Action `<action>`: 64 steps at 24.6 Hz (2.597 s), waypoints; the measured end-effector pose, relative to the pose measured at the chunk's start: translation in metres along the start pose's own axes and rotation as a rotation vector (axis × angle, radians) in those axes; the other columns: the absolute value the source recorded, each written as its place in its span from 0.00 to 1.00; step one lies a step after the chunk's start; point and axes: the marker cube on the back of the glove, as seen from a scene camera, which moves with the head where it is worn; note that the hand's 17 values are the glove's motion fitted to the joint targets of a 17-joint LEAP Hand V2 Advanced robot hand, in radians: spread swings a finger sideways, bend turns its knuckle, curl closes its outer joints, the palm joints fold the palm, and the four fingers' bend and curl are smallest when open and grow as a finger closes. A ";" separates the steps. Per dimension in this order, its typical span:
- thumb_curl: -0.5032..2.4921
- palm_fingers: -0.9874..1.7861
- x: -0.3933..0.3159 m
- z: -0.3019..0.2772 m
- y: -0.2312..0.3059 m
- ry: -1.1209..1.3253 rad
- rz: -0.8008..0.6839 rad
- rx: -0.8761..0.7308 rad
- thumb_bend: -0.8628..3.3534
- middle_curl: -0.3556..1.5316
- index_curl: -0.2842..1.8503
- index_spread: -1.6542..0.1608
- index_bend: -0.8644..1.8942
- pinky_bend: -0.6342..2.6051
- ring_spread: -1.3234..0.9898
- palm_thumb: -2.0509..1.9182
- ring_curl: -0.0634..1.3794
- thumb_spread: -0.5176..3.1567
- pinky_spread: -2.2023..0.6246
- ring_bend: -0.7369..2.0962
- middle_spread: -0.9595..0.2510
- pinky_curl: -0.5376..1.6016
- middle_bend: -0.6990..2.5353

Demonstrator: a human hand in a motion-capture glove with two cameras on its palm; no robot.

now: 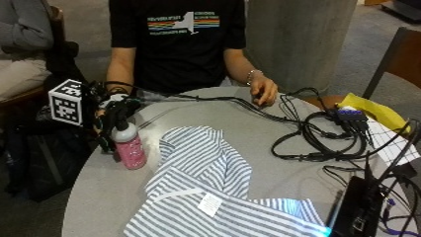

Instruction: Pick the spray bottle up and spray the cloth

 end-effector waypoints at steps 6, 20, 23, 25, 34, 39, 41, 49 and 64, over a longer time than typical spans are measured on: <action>0.29 0.52 -0.002 0.027 -0.030 0.014 -0.004 -0.048 0.20 0.38 0.22 0.73 0.35 0.36 0.59 0.73 0.27 0.41 0.84 0.39 0.84 0.42 0.28; 0.29 0.48 0.002 0.057 -0.085 0.079 -0.035 -0.096 0.20 0.40 0.18 0.72 0.32 0.37 0.60 0.73 0.28 0.38 0.87 0.42 0.85 0.43 0.31; 0.29 0.47 0.003 0.062 -0.091 0.071 -0.052 -0.101 0.20 0.40 0.18 0.71 0.32 0.38 0.60 0.72 0.28 0.37 0.87 0.42 0.85 0.43 0.32; 0.29 0.47 0.004 0.064 -0.093 0.058 -0.063 -0.103 0.20 0.41 0.17 0.71 0.32 0.38 0.60 0.72 0.28 0.37 0.87 0.43 0.85 0.43 0.32; 0.30 0.57 0.008 0.077 -0.107 0.000 -0.055 -0.089 0.21 0.44 0.15 0.72 0.31 0.36 0.59 0.76 0.29 0.36 0.87 0.47 0.80 0.41 0.41; 0.32 0.64 0.007 0.080 -0.111 -0.038 -0.051 -0.054 0.22 0.43 0.17 0.74 0.36 0.35 0.56 0.79 0.31 0.35 0.87 0.51 0.77 0.41 0.39; 0.33 0.66 0.005 0.078 -0.111 -0.046 -0.063 -0.041 0.22 0.43 0.18 0.76 0.38 0.34 0.56 0.79 0.31 0.34 0.86 0.50 0.76 0.40 0.38; 0.35 0.72 -0.025 0.067 -0.109 0.030 -0.101 -0.113 0.21 0.43 0.22 0.78 0.37 0.34 0.54 0.80 0.32 0.29 0.80 0.49 0.74 0.41 0.36; 0.37 0.74 -0.056 0.071 -0.111 0.378 0.211 -0.497 0.20 0.44 0.24 0.80 0.35 0.34 0.54 0.80 0.34 0.25 0.76 0.47 0.74 0.42 0.34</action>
